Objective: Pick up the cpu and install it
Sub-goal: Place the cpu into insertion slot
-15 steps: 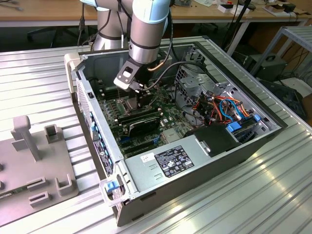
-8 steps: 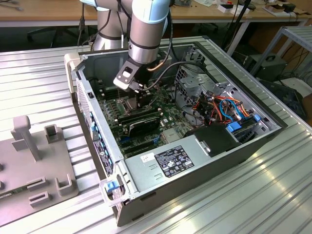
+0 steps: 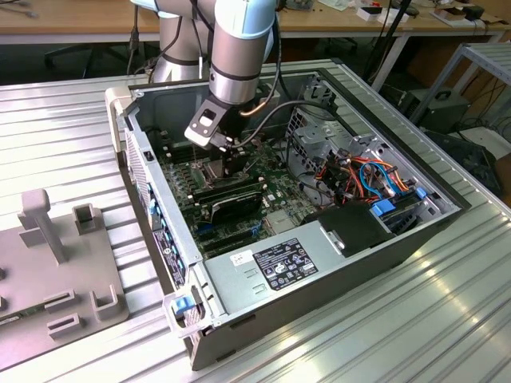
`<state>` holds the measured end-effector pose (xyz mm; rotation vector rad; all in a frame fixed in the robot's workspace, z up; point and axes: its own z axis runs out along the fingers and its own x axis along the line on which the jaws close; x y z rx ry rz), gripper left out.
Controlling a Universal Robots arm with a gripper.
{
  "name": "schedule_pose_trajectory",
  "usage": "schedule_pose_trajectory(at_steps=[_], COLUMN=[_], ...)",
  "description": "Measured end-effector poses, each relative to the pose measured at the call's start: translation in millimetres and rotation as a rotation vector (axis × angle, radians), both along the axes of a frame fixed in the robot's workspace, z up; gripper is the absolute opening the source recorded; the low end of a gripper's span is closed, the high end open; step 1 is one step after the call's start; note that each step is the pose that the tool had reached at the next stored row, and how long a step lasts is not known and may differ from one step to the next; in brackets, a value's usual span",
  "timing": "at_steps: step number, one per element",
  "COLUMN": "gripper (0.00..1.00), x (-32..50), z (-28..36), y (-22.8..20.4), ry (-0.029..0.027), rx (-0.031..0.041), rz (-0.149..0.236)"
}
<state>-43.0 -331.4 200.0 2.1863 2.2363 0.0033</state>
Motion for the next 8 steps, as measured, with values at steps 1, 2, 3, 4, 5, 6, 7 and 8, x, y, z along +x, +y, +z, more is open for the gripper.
schedule_pose_trajectory(at_steps=[1,2,3,4,5,6,7,8], gripper=[0.62,0.62,0.62,0.62,0.62,0.61,0.55,0.55], x=[0.0,0.0,0.0,0.0,0.0,0.0,0.0,0.0], z=[-0.1,-0.1,-0.2,-0.2,-0.2,-0.2,-0.1,-0.2], y=[0.0,0.1,0.1,0.1,0.0,0.0,0.0,0.0], ry=[0.0000,-0.0001,-0.0001,0.0000,0.0000,-0.0001,0.0000,0.0000], rx=[0.0001,0.0002,0.0003,0.0002,0.0002,0.0002,-0.0001,0.0000], rz=[0.000,0.000,0.000,0.000,0.000,0.000,0.000,0.000])
